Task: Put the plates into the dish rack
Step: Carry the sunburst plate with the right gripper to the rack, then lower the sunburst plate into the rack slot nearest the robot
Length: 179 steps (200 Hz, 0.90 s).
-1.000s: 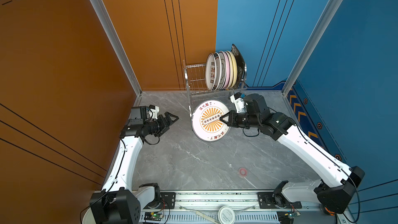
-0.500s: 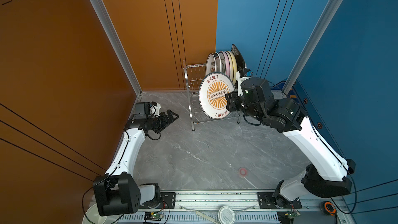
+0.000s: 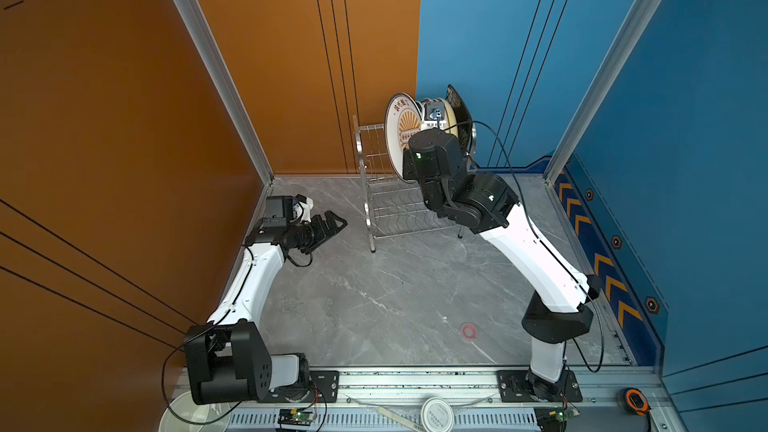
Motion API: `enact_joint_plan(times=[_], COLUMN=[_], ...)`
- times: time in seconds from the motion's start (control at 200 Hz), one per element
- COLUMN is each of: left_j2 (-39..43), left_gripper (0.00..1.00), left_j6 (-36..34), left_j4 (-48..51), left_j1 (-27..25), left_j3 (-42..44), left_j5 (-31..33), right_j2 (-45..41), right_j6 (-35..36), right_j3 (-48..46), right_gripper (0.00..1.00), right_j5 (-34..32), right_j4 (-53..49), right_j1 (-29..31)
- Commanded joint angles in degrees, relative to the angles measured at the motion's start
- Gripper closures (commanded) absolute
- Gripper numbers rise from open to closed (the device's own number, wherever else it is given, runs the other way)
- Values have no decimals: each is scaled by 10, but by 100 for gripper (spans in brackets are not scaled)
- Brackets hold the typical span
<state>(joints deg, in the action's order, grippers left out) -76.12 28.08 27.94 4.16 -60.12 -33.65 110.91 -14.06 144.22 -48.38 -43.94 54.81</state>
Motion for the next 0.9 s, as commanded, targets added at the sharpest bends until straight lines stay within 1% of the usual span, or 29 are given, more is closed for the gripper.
enact_joint_plan(times=[0.0, 0.115, 0.23, 0.24, 0.405, 0.43, 0.541, 0.891], left_j2=[-8, -8, -3, -3, 3, 4, 7, 13], left_gripper=[2, 2, 2, 2, 2, 2, 2, 2], left_j6=[-15, -16, -16, -16, -16, -17, -18, -22], left_j4=[-3, -3, -2, -3, -3, -3, -3, -3], left_j1=[0, 0, 1, 1, 1, 1, 1, 9], left_j3=[-4, -1, 6, 6, 7, 24, 30, 40], left_j5=[-7, -11, -15, -15, -20, -20, -24, -34], right_j2=[20, 51, 75, 92, 119, 122, 136, 162], right_j6=[83, 141, 167, 170, 180, 181, 181, 165], right_j3=[19, 25, 44, 45, 45, 45, 44, 46], right_gripper=[100, 100, 100, 100, 100, 100, 100, 100], right_j5=[-77, -108, -128, -129, -135, -135, -133, -130], right_j4=[141, 217, 246, 249, 276, 279, 290, 291], right_j1=[8, 11, 6, 6, -2, -3, -10, -28])
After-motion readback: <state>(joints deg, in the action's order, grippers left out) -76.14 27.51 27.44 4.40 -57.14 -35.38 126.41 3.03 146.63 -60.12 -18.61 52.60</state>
